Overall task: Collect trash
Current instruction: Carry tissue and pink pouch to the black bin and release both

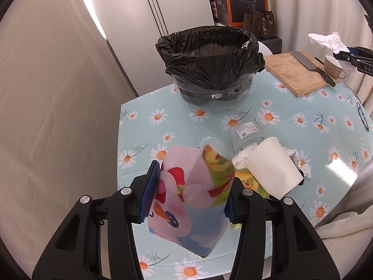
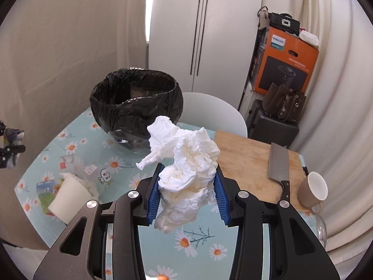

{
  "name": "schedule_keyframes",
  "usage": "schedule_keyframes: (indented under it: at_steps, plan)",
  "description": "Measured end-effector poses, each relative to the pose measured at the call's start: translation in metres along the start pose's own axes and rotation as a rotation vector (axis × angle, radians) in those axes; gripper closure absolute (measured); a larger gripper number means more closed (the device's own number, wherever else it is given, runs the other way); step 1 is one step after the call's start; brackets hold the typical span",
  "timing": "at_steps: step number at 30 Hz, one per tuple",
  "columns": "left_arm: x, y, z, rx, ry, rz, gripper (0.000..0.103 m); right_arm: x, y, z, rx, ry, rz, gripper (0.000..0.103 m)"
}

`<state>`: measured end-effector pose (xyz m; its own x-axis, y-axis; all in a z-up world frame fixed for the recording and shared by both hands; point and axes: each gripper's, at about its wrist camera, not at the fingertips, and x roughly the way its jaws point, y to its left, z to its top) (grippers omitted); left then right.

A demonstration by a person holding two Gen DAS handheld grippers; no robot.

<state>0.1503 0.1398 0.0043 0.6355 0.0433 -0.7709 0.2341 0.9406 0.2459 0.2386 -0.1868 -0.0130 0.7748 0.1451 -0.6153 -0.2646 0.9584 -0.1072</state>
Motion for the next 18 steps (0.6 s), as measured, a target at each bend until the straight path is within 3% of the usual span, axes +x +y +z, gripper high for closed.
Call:
schedule_keyframes:
  at_steps: [11,18]
  plan:
    - [0.041,0.057,0.081,0.055,-0.087,-0.084,0.054,0.026,0.032,0.063,0.028,-0.042,-0.046,0.065]
    - [0.061,0.067,0.138,0.096,-0.161,-0.205,0.054,0.048,0.056,0.099,0.022,-0.021,-0.064,0.065]
